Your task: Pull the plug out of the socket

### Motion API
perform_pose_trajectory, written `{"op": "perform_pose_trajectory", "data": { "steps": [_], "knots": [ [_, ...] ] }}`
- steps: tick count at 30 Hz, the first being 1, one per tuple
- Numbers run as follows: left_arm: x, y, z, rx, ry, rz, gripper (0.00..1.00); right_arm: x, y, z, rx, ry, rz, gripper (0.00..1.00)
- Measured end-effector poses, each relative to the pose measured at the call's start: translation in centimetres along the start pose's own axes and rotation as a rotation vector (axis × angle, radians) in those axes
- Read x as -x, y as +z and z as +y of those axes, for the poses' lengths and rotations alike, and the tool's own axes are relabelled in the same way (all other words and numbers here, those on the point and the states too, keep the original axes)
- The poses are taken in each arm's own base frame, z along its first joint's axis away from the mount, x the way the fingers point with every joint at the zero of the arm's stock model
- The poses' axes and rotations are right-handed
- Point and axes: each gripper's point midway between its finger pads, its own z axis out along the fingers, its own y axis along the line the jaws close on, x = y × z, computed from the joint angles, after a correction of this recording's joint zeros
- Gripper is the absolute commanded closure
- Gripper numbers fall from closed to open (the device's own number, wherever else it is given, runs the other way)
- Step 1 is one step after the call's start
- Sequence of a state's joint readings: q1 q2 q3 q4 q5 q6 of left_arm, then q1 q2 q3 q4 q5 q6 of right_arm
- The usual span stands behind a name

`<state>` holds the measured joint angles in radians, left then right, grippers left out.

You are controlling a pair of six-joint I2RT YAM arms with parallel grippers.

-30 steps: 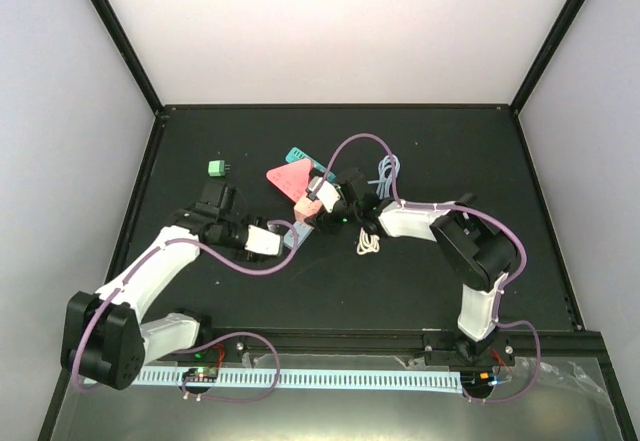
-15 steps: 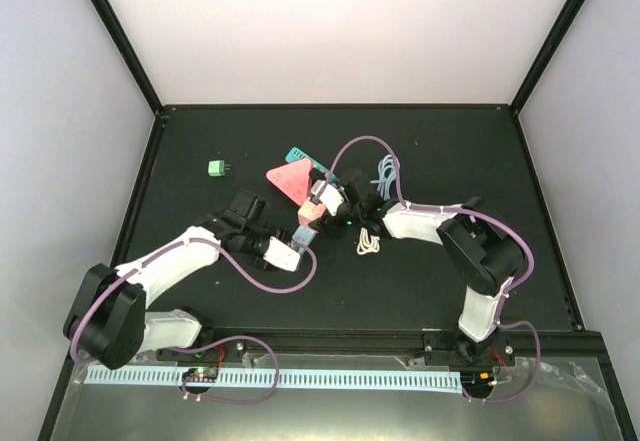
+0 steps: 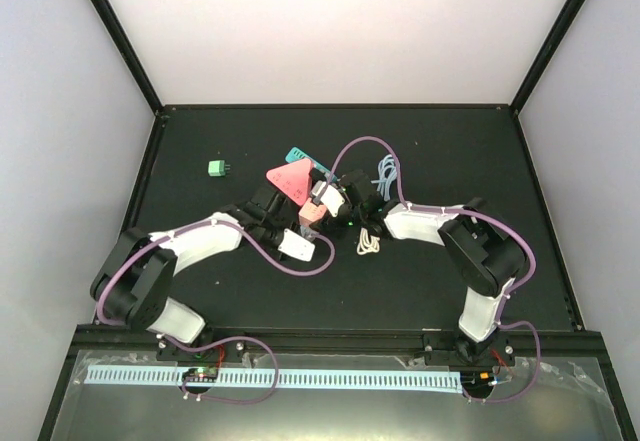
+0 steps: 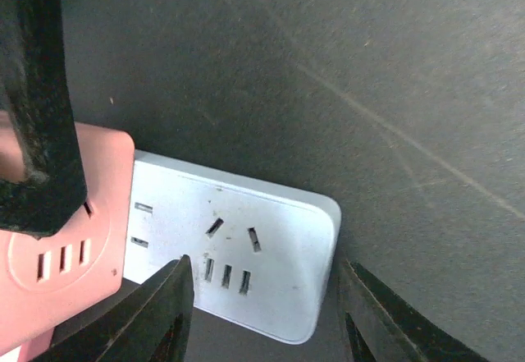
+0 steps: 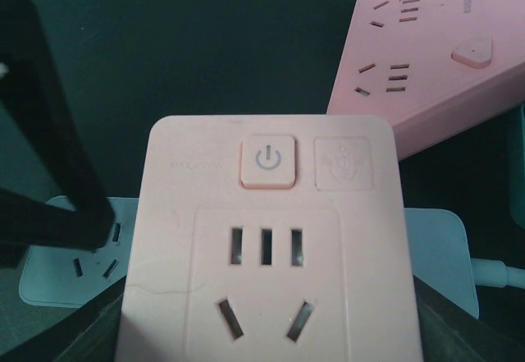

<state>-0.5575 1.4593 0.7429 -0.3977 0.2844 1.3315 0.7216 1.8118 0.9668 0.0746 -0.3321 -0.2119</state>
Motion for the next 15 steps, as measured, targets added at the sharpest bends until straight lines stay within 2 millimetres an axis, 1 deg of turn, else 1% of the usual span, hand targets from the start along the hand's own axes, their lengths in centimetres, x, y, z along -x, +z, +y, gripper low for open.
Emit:
{"op": "perform_pose_trajectory", "data": {
  "steps": [3,5,15],
  "knots": [
    [-0.6,0.6,0.6,-0.005,-0.008,0.035,0.53,0.0,0.0,0.0,0.000,0.000,0.000,0.99],
    [-0.9,1.0,0.5,-0.023,-0.010,0.048,0.54,0.0,0.0,0.0,0.000,0.000,0.000,0.99],
    [-0.9,1.2,0.2,-0.042,0.057,0.099,0.62,0.1,0.0,0.0,-0.001,0.000,-0.002,0.99]
  ]
}}
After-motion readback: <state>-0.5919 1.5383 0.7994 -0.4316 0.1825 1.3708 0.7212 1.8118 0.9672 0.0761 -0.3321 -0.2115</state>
